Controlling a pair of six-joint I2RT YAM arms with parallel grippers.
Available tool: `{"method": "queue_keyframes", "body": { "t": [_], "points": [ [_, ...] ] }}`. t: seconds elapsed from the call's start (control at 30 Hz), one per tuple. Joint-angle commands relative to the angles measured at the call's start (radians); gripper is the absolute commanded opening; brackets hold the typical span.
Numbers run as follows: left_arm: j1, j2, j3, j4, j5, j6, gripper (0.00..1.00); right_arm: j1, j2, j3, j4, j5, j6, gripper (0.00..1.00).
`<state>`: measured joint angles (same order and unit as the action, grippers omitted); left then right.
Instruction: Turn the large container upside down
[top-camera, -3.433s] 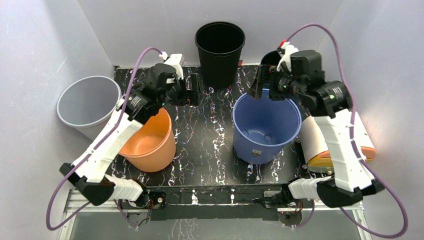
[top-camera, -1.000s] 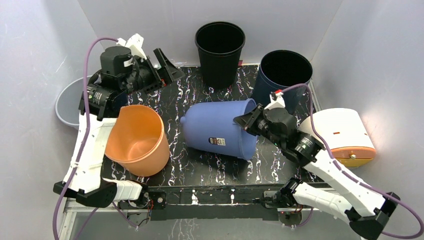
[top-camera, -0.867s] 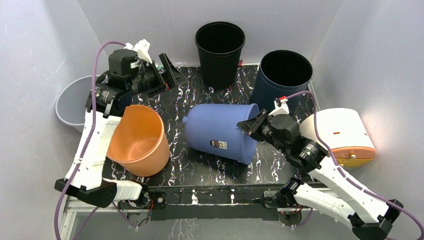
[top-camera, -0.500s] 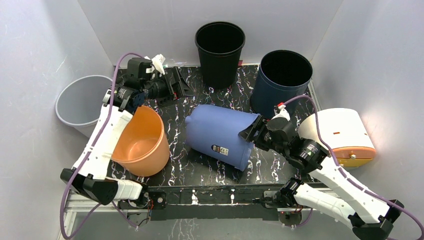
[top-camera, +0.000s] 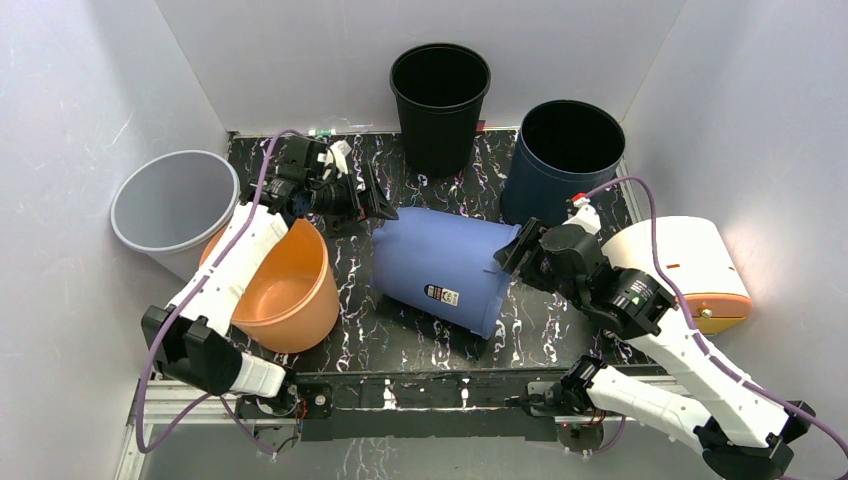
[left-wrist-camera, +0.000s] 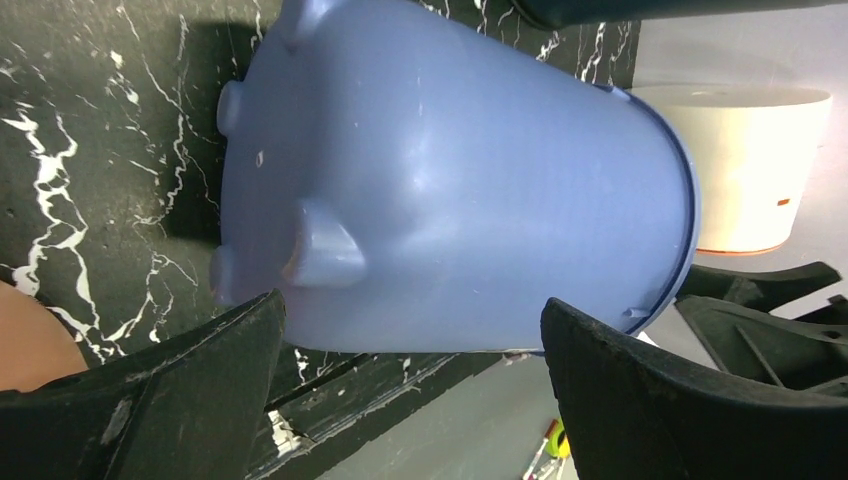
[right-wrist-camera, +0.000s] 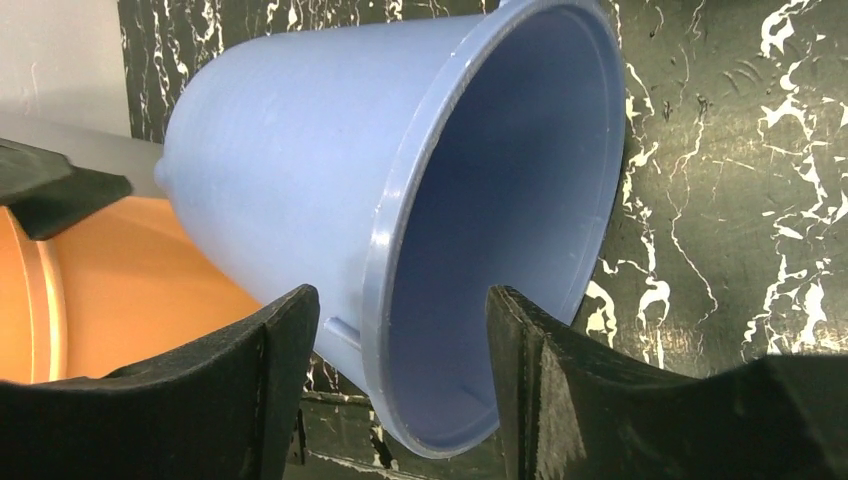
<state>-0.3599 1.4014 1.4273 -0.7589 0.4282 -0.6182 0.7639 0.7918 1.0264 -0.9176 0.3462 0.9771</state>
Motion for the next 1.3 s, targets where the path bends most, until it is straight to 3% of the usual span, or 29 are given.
{"method": "queue_keyframes", "body": {
  "t": [0.0, 0.27, 0.5, 0.93, 1.27],
  "points": [
    [0.001, 0.021, -0.055, 0.078, 0.117, -0.007, 0.98, 0.001, -0.001, 0.055, 0.042, 0.060, -0.005, 0.58],
    [0.000, 0.036, -0.076, 0.117, 0.150, -0.015, 0.98, 0.001, 0.020, 0.040, 0.071, 0.037, 0.005, 0.44],
    [0.001, 0.041, -0.099, 0.130, 0.166, -0.025, 0.98, 0.001, 0.008, 0.030, 0.065, 0.037, 0.015, 0.23],
    [0.001, 0.096, -0.144, 0.167, 0.167, -0.008, 0.97, 0.000, -0.011, -0.015, 0.050, 0.018, 0.033, 0.06],
    [0.001, 0.095, -0.166, 0.250, 0.249, -0.068, 0.87, 0.000, -0.032, -0.045, 0.029, 0.024, 0.049, 0.04]
  ]
}}
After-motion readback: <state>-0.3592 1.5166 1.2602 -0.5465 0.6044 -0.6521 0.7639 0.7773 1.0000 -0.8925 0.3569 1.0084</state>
